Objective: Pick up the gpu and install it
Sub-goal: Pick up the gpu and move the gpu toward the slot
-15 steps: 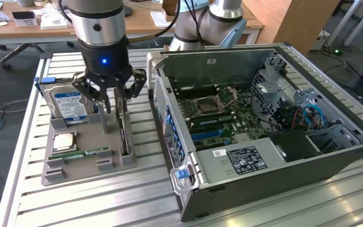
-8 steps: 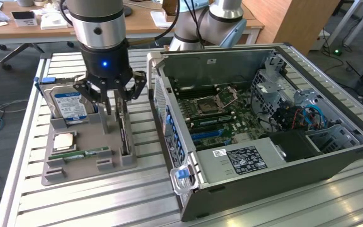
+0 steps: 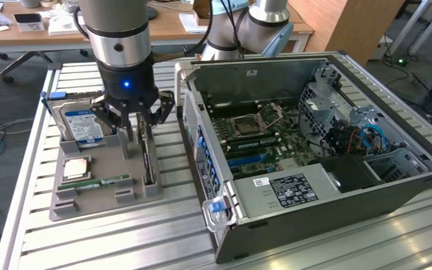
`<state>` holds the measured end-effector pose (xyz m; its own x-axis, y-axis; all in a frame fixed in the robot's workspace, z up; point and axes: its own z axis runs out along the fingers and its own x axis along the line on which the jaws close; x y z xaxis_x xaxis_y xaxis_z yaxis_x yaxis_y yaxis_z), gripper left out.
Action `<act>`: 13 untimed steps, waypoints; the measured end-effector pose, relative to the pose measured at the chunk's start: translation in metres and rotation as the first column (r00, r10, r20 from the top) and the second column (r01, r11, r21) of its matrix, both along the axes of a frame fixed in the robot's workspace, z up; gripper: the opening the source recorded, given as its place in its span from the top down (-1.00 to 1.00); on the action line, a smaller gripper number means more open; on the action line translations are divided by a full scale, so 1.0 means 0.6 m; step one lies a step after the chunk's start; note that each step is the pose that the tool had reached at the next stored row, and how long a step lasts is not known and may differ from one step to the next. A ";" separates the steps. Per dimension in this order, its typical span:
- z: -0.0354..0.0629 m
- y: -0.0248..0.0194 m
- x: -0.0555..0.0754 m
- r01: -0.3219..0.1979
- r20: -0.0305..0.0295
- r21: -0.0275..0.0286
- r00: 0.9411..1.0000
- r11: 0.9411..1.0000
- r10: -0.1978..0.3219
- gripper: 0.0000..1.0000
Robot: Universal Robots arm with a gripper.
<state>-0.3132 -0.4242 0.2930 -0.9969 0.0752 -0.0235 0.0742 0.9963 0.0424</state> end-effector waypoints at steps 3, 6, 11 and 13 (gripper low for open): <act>-0.008 0.0000 0.000 0.000 0.000 0.000 1.000 1.000 0.000 0.17; -0.012 -0.0001 0.000 0.000 0.000 0.000 1.000 1.000 0.000 0.17; -0.013 0.0000 0.001 0.000 0.000 0.000 1.000 1.000 0.000 0.17; -0.013 0.0000 0.003 0.000 0.000 0.000 1.000 1.000 0.000 0.17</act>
<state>-0.3114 -0.4242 0.2852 -0.9969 0.0750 -0.0234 0.0739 0.9964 0.0421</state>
